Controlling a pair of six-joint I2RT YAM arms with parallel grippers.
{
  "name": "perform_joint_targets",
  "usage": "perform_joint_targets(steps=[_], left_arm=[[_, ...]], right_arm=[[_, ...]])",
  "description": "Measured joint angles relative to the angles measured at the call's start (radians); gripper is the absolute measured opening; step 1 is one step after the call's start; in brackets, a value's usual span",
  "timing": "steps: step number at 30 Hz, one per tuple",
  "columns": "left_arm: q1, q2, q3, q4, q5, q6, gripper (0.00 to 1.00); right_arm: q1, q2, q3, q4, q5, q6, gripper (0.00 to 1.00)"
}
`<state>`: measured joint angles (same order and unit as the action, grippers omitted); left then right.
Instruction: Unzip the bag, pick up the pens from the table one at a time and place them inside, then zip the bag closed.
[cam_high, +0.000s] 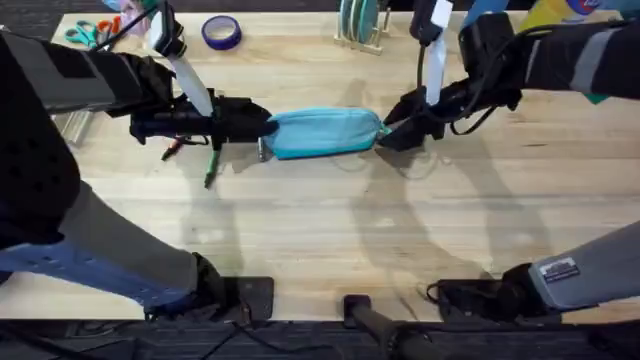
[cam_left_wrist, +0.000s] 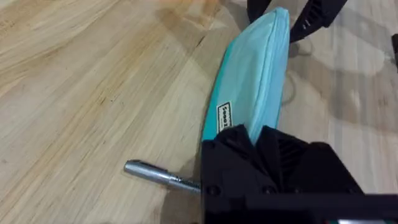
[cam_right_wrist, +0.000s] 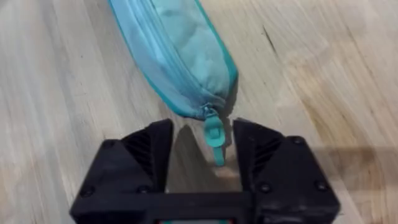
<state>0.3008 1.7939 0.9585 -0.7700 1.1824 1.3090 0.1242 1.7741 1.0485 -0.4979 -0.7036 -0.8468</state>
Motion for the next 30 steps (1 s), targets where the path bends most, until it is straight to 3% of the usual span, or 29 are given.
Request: perform_joint_targets(steps=[2,5,6,21,30], left_arm=[[0.0,0.0,0.0,0.0,0.0,0.0,0.043],[0.0,0.0,0.0,0.0,0.0,0.0,0.043],[0.0,0.0,0.0,0.0,0.0,0.0,0.043],[0.0,0.0,0.0,0.0,0.0,0.0,0.043],[0.0,0.0,0.0,0.003,-0.001,0.0,0.043]], right_arm=[[0.0,0.0,0.0,0.0,0.0,-0.001,0.471],[0.0,0.0,0.0,-0.001,0.0,-0.002,0.087],[0.0,0.0,0.0,0.0,0.0,-0.003,0.046],[-0.001,0.0,0.0,0.003,0.0,-0.001,0.032],[-0.001,0.0,0.045,-0.006,0.008,0.099,0.032]])
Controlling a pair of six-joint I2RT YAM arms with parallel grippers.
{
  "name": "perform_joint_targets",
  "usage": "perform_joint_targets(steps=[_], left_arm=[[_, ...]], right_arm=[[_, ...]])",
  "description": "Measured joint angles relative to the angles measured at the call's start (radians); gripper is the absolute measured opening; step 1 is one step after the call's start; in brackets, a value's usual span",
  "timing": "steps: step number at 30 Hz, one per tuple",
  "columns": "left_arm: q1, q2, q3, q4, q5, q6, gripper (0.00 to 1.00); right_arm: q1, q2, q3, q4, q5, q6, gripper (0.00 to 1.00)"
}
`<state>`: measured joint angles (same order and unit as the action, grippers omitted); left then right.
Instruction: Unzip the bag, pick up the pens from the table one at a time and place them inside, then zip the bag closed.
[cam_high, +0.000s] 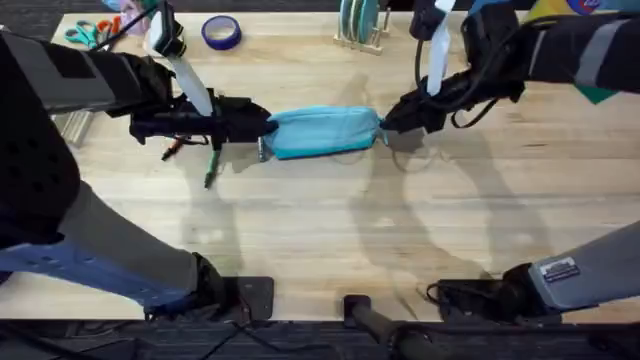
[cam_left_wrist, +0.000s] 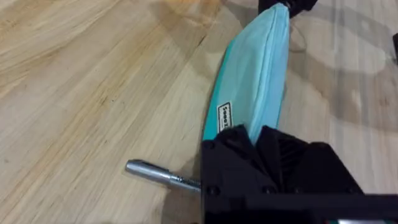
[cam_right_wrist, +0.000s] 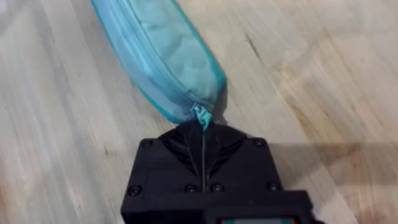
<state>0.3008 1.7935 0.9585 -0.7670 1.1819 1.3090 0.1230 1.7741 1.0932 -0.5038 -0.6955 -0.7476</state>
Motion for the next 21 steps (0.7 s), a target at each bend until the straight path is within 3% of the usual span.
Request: perform_joint_targets(steps=[13,21], left_arm=[[0.0,0.0,0.0,0.0,-0.001,-0.008,0.043],[0.0,0.0,0.0,0.0,-0.001,-0.008,0.043]], right_arm=[[0.0,-0.032,0.182,-0.253,-0.001,0.058,0.031],[0.005,-0.031,0.232,-0.286,-0.001,0.13,0.03]])
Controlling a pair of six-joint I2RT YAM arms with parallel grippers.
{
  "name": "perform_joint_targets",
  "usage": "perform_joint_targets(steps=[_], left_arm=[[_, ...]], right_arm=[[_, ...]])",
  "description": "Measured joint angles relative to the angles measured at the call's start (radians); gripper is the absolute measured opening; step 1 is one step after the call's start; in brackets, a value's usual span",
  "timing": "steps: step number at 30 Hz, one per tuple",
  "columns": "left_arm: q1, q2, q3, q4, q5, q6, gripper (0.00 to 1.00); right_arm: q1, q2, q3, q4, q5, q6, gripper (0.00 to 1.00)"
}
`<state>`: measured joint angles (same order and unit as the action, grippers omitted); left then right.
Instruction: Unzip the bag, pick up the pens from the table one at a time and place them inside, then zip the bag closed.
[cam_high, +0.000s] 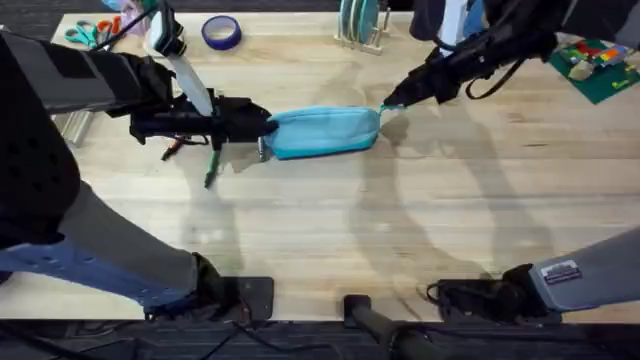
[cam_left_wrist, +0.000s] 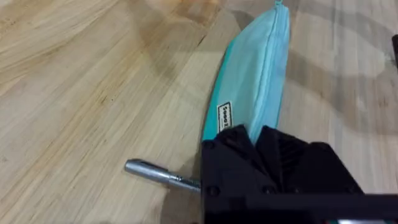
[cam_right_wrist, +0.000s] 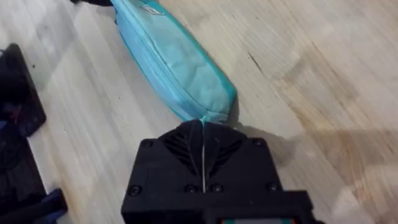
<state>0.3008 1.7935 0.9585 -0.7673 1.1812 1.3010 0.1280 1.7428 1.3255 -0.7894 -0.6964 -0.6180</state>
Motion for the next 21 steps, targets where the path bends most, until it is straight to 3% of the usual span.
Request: perform_joint_targets(steps=[21], left_arm=[[0.0,0.0,0.0,0.0,0.0,0.0,0.043]], right_arm=[[0.176,0.0,0.016,0.072,-0.007,0.036,0.03]])
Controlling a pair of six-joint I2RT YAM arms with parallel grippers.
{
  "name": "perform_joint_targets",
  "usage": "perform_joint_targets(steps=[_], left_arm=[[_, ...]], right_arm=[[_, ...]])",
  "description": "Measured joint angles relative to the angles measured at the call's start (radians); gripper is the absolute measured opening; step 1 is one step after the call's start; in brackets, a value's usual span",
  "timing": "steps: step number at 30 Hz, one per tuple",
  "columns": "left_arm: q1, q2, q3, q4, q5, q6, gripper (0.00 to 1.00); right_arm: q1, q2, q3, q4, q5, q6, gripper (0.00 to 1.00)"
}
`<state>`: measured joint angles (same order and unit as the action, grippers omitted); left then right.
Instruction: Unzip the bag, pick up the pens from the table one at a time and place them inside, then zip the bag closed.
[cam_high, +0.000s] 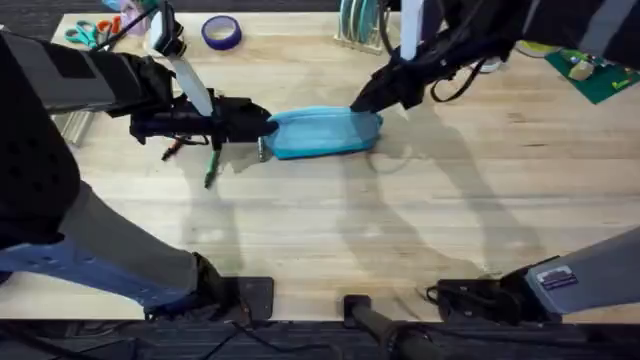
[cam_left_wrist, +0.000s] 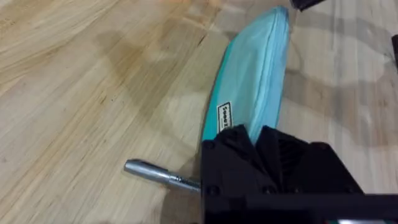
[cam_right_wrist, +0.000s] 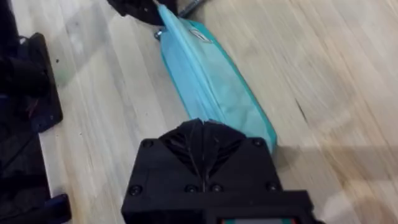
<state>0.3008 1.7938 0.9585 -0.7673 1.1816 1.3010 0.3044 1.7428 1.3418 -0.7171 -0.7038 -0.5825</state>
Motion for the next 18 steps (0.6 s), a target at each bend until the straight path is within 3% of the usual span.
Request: perform_joint_targets(steps=[11,18], left_arm=[[0.0,0.0,0.0,0.0,0.0,0.0,0.043],[0.0,0.0,0.0,0.0,0.0,0.0,0.043]], right_arm=[[0.099,0.0,0.0,0.058,0.0,0.0,0.03],[0.103,0.0,0.0,0.059,0.0,0.0,0.03]])
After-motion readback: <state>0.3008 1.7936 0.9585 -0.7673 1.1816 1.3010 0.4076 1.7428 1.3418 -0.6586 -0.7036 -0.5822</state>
